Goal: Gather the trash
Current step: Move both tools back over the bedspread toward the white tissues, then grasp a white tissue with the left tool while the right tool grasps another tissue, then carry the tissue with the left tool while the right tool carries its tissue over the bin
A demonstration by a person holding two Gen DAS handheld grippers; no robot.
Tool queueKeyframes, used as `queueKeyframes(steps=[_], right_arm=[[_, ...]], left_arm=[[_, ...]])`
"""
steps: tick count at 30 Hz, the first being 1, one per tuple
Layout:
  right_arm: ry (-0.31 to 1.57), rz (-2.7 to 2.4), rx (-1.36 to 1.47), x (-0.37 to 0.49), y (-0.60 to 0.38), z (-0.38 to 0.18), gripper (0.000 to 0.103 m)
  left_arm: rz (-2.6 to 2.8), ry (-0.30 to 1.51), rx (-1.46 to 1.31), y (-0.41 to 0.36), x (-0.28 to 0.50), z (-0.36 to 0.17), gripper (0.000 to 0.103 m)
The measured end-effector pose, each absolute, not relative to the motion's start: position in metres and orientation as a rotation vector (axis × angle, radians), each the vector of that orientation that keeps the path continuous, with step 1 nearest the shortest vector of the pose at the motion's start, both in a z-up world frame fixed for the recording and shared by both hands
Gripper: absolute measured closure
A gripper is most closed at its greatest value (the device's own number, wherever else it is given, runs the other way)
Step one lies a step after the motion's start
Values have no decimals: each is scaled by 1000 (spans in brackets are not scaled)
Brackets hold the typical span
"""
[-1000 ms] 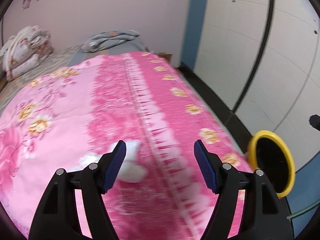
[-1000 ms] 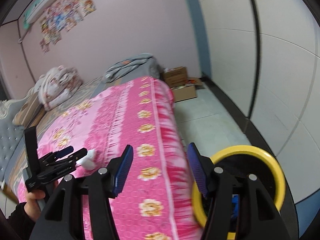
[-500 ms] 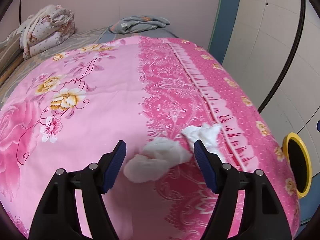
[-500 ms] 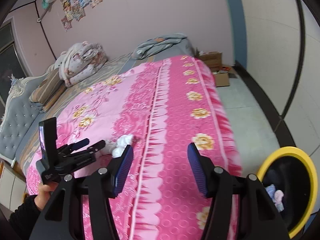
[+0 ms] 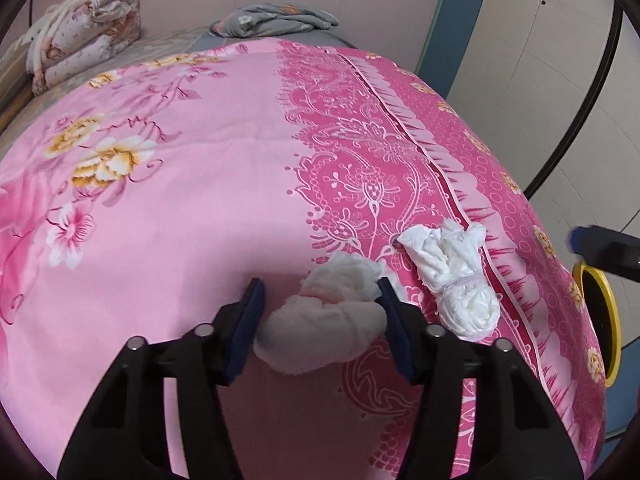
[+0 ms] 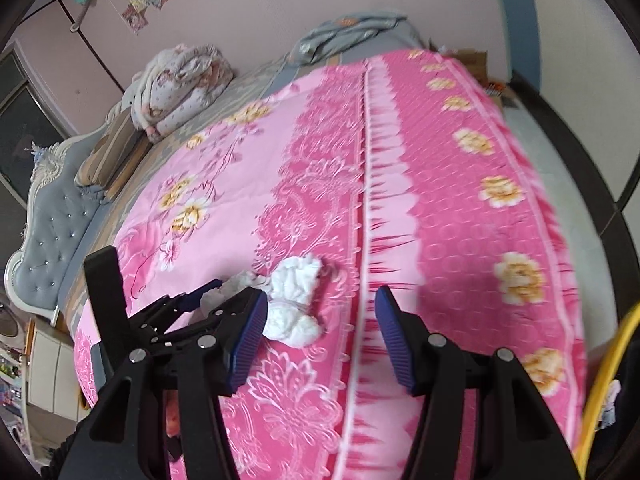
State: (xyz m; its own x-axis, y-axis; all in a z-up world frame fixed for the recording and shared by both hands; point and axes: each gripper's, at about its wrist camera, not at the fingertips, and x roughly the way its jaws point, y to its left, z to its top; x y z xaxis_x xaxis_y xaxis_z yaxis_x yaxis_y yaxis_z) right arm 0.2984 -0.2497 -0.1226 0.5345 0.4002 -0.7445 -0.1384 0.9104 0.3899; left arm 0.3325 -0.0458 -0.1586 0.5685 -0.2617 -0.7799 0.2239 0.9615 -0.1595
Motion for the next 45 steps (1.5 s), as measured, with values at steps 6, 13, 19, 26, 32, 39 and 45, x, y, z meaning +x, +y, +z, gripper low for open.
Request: queueKeyframes(steps=[6, 13, 19, 26, 32, 39, 45], right_arm=[[1037, 356, 311, 326, -227, -149, 49], [1076, 356, 289, 344, -212, -166, 50], [1102, 347, 269, 354, -202, -178, 63], [1099, 366, 273, 355, -199, -181, 79], [1062, 366, 273, 346, -205, -168, 84], [1022, 379, 286, 319, -220, -143, 84], [982, 390, 307, 287, -243, -118, 84]], left_arm=[[-327, 913, -90, -38, 331, -165, 61], [-358, 906, -184, -25, 332, -171, 63], [-369, 903, -211, -21, 333, -173, 64], [-366, 897, -220, -19, 332, -172, 66], [-342, 877, -226, -16, 328, -165, 69], [-293, 849, -183, -17, 320, -144, 69], [-300, 816, -157, -30, 299, -118, 69]])
